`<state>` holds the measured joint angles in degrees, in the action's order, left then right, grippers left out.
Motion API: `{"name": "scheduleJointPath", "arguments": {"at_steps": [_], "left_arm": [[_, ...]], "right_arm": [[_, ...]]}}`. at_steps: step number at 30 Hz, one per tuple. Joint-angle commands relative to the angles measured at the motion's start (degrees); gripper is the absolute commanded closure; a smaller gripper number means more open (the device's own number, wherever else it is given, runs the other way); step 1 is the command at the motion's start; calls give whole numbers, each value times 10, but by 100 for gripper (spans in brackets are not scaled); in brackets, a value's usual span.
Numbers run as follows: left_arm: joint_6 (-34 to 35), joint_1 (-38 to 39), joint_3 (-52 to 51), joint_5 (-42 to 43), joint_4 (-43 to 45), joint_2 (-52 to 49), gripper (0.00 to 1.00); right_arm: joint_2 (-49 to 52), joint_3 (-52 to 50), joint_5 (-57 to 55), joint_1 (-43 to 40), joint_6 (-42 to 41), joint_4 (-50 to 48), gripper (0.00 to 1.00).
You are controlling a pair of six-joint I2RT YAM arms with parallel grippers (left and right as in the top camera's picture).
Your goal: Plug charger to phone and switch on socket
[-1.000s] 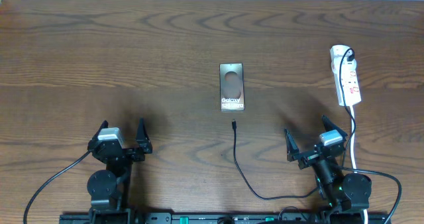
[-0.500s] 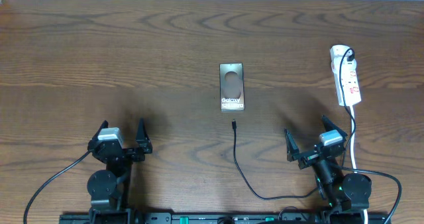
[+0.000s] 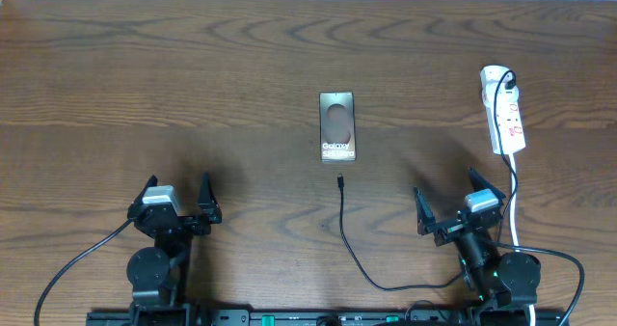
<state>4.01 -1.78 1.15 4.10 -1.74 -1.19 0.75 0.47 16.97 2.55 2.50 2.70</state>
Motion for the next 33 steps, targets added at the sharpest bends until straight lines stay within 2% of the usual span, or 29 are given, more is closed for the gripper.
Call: {"name": "scheduleJointPath", "arguments": {"at_steps": [1, 26, 33], "left_arm": [[-10, -2, -9, -3, -21, -2, 6], [-9, -2, -9, -2, -21, -2, 6], [12, -2, -5, 45, -19, -2, 6]], "right_arm": [[3, -1, -1, -1, -7, 2, 1], [3, -1, -1, -1, -7, 2, 1], [3, -1, -1, -1, -7, 2, 1]]}}
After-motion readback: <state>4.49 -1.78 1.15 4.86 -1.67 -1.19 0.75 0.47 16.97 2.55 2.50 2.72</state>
